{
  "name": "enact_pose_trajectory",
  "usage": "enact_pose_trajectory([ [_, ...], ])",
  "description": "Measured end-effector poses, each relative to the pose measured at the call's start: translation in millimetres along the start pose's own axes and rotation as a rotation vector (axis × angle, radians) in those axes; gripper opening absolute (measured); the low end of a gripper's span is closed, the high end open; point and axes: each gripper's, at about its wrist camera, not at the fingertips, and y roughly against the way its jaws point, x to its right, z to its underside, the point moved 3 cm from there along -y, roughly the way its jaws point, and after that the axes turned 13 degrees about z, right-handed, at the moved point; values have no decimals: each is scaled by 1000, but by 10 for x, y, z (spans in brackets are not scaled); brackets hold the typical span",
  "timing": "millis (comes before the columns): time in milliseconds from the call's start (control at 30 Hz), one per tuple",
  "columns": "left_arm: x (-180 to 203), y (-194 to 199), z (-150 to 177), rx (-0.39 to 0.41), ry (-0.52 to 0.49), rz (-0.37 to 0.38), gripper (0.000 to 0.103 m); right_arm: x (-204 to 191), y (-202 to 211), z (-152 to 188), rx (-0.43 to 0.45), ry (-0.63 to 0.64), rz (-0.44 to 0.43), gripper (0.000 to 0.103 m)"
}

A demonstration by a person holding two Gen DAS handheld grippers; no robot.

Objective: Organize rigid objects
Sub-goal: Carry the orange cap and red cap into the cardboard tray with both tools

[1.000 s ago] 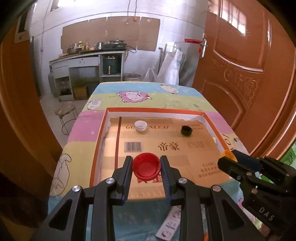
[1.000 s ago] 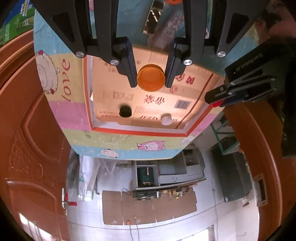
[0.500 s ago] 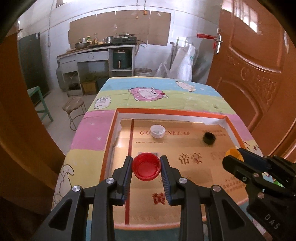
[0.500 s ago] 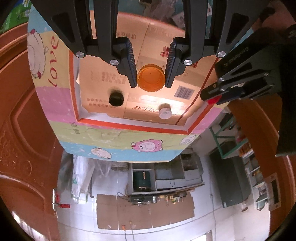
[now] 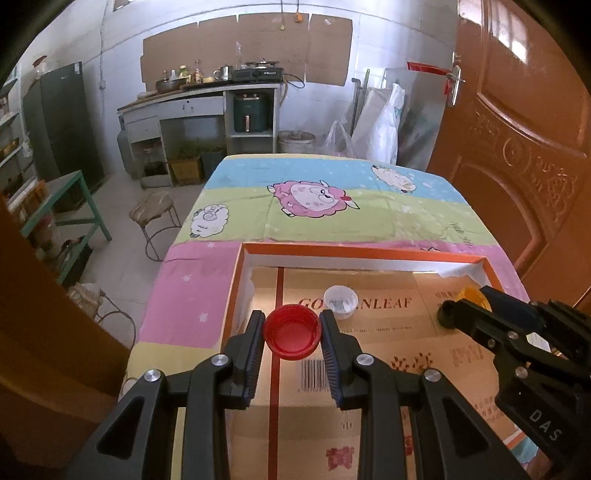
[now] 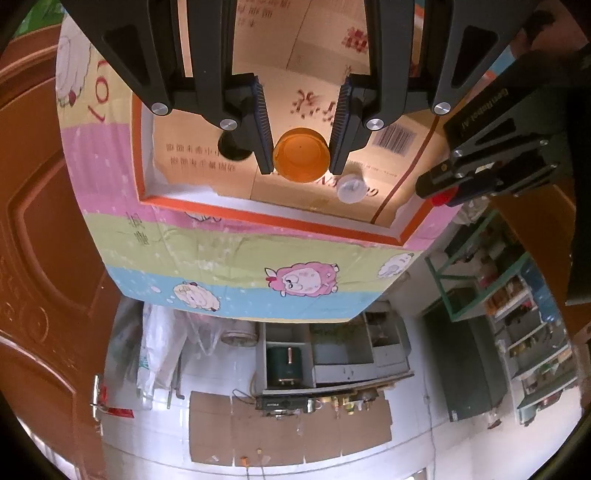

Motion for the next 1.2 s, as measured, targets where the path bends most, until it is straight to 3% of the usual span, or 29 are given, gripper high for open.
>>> enact_pose_trajectory([
  [433, -132, -324, -104, -56, 25, -7, 30, -38, -456, -184, -78, 11, 0, 31],
  [1200, -271, -638, -51, -130, 53, 0, 30, -151, -837, -87, -158, 44, 2, 31],
])
